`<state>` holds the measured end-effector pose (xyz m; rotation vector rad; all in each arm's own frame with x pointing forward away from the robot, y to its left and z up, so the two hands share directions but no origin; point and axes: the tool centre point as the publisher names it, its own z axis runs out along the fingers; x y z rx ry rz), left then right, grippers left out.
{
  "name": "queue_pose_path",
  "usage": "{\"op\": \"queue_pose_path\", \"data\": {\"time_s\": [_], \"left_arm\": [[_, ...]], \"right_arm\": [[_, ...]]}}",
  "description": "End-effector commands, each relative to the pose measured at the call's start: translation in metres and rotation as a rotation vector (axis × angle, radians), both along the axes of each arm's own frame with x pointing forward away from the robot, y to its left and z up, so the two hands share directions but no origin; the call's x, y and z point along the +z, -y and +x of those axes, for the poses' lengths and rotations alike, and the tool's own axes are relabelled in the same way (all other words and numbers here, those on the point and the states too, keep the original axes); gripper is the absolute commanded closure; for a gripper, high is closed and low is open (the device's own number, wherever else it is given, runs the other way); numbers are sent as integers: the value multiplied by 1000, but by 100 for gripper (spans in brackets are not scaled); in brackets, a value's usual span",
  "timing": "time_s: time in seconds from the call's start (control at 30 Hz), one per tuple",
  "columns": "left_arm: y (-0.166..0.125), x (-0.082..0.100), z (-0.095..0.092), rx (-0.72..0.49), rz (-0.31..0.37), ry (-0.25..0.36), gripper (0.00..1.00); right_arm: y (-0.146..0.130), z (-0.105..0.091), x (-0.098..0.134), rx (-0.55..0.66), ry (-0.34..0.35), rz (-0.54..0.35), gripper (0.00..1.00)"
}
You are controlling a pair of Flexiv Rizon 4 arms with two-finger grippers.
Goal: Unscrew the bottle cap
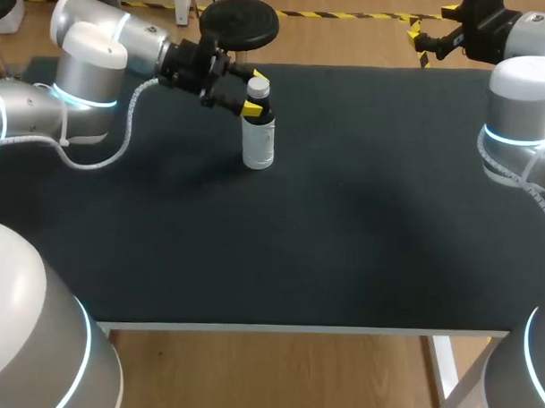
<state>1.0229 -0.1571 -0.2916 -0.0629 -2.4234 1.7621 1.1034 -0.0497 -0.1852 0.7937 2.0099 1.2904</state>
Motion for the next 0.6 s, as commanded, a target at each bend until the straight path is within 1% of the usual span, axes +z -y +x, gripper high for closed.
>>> {"op": "queue_pose_path", "data": {"time_s": [0.03, 0.17, 0.37, 0.6], "left_arm": [[0, -3, -2, 0, -7, 0, 0], [0, -4, -1, 7, -8, 1, 0], [0, -5, -2, 6, -33, 0, 0], [2, -5, -3, -1, -42, 2, 0]], "right_arm": [[0, 1, 1, 1, -2, -1, 0], [0, 1, 1, 1, -2, -1, 0], [0, 1, 1, 1, -2, -1, 0], [0, 1, 1, 1, -2, -1, 0]]}}
